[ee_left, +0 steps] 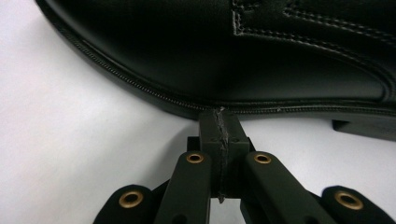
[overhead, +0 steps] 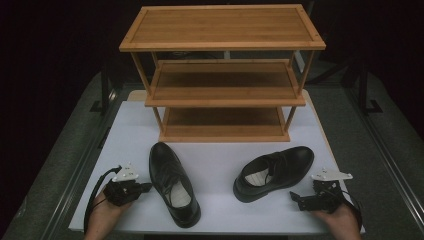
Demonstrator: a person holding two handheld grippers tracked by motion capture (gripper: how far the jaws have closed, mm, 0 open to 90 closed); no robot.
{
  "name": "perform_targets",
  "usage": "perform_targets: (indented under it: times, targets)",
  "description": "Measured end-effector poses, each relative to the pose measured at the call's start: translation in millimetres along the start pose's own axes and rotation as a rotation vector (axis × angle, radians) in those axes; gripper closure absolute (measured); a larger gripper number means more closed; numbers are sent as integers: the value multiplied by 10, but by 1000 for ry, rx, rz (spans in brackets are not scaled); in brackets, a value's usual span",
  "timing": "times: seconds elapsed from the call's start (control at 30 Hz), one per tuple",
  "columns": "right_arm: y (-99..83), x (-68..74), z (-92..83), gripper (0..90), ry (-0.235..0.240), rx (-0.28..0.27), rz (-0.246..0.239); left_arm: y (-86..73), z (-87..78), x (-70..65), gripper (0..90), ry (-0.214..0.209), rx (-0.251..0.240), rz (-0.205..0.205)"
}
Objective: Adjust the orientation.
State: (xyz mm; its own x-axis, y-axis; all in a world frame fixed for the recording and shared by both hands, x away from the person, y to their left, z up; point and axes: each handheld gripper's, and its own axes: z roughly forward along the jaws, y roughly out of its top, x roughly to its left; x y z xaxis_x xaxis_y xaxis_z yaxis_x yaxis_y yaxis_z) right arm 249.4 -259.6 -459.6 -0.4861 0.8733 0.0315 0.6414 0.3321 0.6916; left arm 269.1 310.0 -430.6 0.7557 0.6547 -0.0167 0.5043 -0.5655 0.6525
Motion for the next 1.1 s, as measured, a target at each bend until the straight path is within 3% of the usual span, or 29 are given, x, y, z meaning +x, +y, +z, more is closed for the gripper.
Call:
perform_targets:
  times: [0.5,0.8,1.1]
  targets:
    - [1,1,2,0,-1,1,0,67,55,1,900,-22,7,28]
    - [1,-1,3,0,-1,-1,-3,320,254,-90,900,-50,17,86]
    - [1,1,2,0,0,1,0,483,404,-118,900,-73,14,105]
